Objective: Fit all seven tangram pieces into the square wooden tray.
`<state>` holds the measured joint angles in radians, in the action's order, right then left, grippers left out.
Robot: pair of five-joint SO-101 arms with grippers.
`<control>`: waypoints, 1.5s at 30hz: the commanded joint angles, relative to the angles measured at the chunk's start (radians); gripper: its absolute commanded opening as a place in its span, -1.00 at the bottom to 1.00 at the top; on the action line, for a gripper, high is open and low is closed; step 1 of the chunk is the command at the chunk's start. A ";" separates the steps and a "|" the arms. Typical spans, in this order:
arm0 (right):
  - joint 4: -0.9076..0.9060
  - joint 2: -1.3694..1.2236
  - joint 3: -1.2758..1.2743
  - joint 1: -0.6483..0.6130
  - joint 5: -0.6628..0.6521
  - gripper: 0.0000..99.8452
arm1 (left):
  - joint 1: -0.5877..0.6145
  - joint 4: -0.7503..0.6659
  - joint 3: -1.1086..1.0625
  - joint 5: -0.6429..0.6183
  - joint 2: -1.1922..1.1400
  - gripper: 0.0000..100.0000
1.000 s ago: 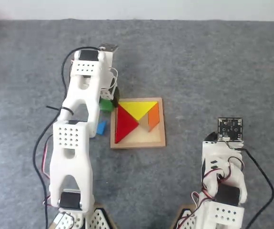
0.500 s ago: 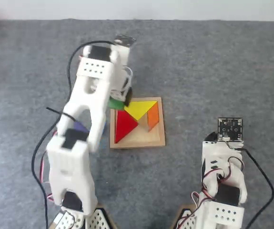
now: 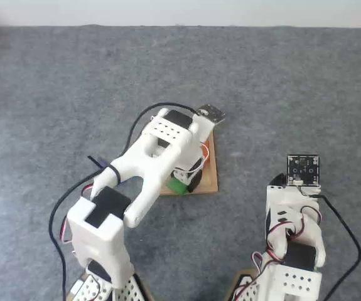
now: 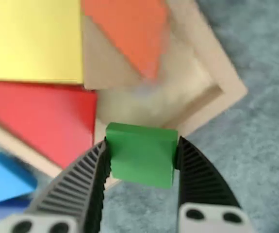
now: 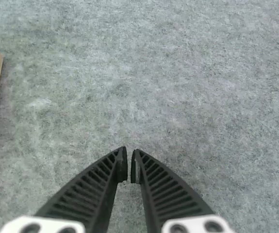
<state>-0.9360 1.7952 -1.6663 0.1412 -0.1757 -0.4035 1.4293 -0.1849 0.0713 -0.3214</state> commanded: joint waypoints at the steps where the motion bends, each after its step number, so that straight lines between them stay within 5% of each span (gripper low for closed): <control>1: 0.004 0.016 -0.017 0.010 -0.009 -0.94 | -0.005 -0.048 0.001 0.009 0.068 -0.76; 45: 0.002 0.016 -0.017 0.010 -0.011 -0.94 | 0.000 -0.089 0.065 0.041 0.078 -0.42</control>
<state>-0.9360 1.7952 -1.6663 0.1412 -0.1757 -0.4066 1.3433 -0.1695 0.1036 -0.3153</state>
